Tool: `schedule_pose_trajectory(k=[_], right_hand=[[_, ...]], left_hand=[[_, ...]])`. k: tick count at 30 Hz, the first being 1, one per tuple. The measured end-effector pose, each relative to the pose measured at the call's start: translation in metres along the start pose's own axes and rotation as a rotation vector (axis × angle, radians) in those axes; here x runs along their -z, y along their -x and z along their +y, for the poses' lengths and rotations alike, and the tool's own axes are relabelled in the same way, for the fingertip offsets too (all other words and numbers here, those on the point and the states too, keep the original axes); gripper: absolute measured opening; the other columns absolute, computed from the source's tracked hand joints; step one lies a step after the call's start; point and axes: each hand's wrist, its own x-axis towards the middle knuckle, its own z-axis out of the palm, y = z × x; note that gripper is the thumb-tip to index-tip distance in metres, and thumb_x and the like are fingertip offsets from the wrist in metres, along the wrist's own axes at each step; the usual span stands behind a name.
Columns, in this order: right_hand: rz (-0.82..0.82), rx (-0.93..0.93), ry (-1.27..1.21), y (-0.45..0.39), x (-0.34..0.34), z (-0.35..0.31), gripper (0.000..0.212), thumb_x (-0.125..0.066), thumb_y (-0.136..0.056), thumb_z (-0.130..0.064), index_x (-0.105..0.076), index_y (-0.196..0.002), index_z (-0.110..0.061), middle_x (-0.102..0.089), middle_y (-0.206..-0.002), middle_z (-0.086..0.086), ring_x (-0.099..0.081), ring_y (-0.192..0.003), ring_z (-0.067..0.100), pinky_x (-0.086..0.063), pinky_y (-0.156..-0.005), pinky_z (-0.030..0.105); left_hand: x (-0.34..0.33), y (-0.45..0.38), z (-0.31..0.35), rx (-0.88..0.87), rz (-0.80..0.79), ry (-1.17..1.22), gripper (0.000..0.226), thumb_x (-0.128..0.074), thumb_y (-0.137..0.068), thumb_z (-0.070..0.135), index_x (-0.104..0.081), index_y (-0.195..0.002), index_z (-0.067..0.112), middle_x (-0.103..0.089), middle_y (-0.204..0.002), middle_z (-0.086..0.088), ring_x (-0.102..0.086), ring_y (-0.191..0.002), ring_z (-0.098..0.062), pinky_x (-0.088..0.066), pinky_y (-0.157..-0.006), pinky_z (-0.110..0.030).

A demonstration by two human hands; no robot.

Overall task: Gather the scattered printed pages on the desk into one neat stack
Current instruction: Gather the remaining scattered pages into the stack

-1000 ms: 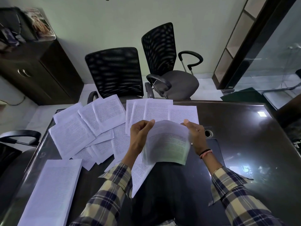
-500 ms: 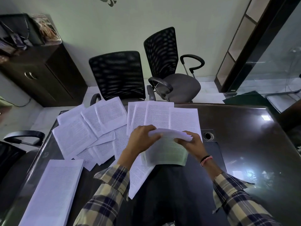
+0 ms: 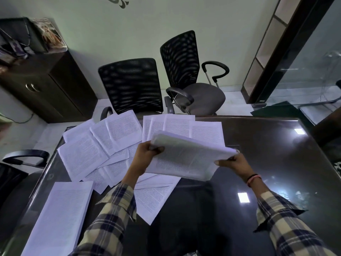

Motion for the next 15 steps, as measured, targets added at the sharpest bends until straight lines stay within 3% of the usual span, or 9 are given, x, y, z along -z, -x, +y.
schedule_pose_trajectory(k=[3, 6, 11, 15], right_hand=[[0.081, 0.026, -0.149, 0.003, -0.014, -0.007, 0.032, -0.082, -0.078, 0.005, -0.076, -0.106, -0.009, -0.078, -0.106, 0.008, -0.074, -0.101, 0.022, -0.06, -0.089, 0.041], [0.214, 0.036, -0.193, 0.005, -0.034, -0.003, 0.04, -0.08, -0.078, 0.011, -0.071, -0.103, -0.019, -0.078, -0.095, -0.006, -0.073, -0.095, 0.009, -0.061, -0.081, 0.03], [0.32, -0.081, -0.167, 0.012, -0.055, 0.036, 0.019, -0.078, -0.084, 0.002, -0.079, -0.091, -0.016, -0.079, -0.091, 0.007, -0.072, -0.087, 0.018, -0.061, -0.081, 0.044], [0.289, -0.111, -0.12, 0.024, -0.065, 0.048, 0.029, -0.074, -0.086, 0.006, -0.075, -0.099, -0.019, -0.074, -0.087, 0.006, -0.067, -0.086, 0.021, -0.056, -0.069, 0.019]], left_hand=[[-0.013, 0.007, -0.024, 0.098, -0.001, 0.178, 0.017, -0.078, -0.089, 0.009, -0.076, -0.106, 0.003, -0.079, -0.098, -0.008, -0.074, -0.097, -0.022, -0.058, -0.092, -0.04], [-0.021, 0.014, -0.046, 0.134, 0.05, 0.207, 0.016, -0.078, -0.09, 0.012, -0.075, -0.104, 0.004, -0.079, -0.101, -0.014, -0.074, -0.097, -0.032, -0.06, -0.088, -0.045], [-0.031, 0.022, -0.078, 0.236, 0.084, 0.082, 0.016, -0.083, -0.085, 0.008, -0.077, -0.099, 0.003, -0.077, -0.09, -0.005, -0.071, -0.085, -0.021, -0.055, -0.077, -0.036], [-0.037, 0.037, -0.091, 0.24, 0.061, 0.049, 0.018, -0.08, -0.087, 0.006, -0.079, -0.1, 0.019, -0.081, -0.096, -0.002, -0.075, -0.098, -0.023, -0.059, -0.078, -0.028]])
